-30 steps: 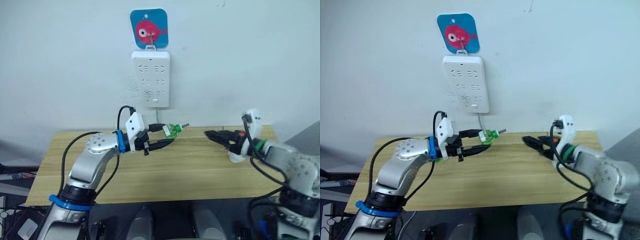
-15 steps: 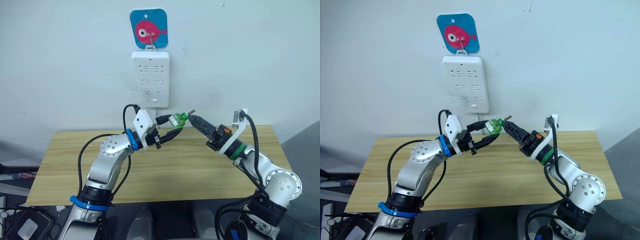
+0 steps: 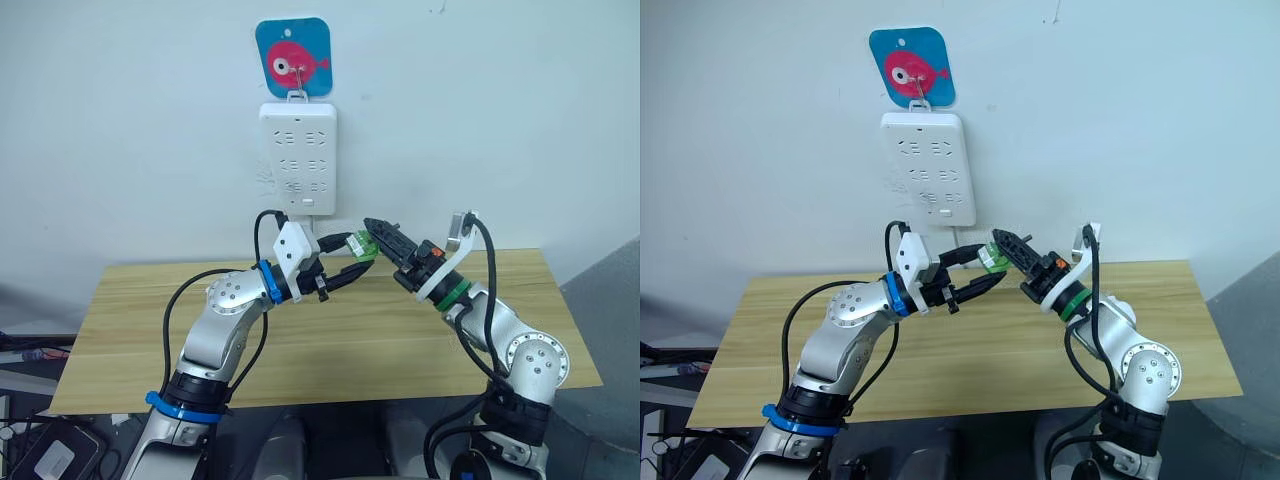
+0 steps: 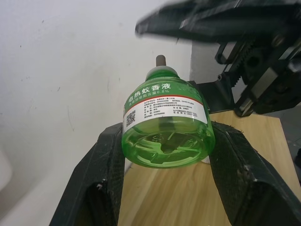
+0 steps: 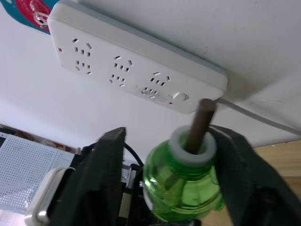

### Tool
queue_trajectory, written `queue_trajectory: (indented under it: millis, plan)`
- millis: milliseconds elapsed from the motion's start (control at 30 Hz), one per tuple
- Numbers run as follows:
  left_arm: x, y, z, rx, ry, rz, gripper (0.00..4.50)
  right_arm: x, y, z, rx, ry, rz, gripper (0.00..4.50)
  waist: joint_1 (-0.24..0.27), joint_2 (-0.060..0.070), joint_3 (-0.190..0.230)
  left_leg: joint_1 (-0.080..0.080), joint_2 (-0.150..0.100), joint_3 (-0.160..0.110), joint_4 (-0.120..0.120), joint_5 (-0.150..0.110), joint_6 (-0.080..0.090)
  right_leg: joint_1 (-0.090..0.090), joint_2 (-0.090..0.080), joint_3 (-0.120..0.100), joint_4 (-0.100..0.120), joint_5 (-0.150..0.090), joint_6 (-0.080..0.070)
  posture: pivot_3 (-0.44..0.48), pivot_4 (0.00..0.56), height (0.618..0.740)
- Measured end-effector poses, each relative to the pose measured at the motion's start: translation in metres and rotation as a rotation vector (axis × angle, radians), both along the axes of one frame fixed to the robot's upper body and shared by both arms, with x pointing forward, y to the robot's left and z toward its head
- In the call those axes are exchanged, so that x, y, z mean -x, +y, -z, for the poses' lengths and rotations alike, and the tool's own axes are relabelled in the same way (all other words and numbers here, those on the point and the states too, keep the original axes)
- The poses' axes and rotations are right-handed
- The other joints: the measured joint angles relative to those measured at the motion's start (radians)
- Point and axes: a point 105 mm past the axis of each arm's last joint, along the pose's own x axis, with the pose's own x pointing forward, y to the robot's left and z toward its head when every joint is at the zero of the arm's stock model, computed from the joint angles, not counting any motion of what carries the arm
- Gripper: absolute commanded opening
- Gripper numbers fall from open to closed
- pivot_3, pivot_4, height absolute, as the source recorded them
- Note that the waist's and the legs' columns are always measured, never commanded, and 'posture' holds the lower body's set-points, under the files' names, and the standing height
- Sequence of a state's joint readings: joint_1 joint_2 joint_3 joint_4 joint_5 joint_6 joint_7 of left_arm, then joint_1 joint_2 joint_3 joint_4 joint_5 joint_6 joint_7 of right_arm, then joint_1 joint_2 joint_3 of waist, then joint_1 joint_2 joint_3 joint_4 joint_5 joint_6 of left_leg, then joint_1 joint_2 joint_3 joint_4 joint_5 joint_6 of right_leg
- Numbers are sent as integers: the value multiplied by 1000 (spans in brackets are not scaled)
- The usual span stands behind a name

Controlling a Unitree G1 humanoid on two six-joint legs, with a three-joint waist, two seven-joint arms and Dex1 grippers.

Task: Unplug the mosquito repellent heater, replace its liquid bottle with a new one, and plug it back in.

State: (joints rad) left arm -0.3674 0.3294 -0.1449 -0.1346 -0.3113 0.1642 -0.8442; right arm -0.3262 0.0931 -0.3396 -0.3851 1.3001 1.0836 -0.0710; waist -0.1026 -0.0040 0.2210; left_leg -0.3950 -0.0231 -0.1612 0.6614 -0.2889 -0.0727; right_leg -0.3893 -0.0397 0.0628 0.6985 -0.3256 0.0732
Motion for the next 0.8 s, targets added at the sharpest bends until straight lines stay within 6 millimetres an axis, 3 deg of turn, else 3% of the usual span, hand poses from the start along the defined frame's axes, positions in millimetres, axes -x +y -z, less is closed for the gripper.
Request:
queue_trajectory:
  millis: [100,233,467,600,700,800]
  plan:
    - [1,0,-4,6,-17,3,2230,0,-1,-2,-11,-5,3,867,-2,0,0,0,0,0,0,0,0,0,0,0,0,0,0,-73,202,740]
    - [2,0,-4,6,-17,4,2230,2,-1,-1,-3,-3,-11,854,-2,0,0,0,0,0,0,0,0,0,0,0,0,0,0,-71,199,740]
    - [6,7,5,-60,13,32,4438,10,3,-1,49,-18,-91,854,-7,0,0,0,0,0,0,0,0,0,1,0,0,0,0,-67,192,740]
    - [9,37,21,-177,117,40,4500,6,-20,4,235,-73,-87,854,-7,0,0,0,0,0,0,0,0,0,1,0,-1,0,0,-62,192,740]
    - [16,60,25,-249,172,57,4500,-8,-45,7,450,-153,-51,854,-7,0,0,0,0,0,0,0,0,0,1,0,-1,0,0,-48,193,740]
    - [25,69,24,-309,169,91,4500,-24,-66,12,655,-260,2,854,-3,0,0,0,0,0,-1,0,0,0,1,0,-1,0,0,-34,196,740]
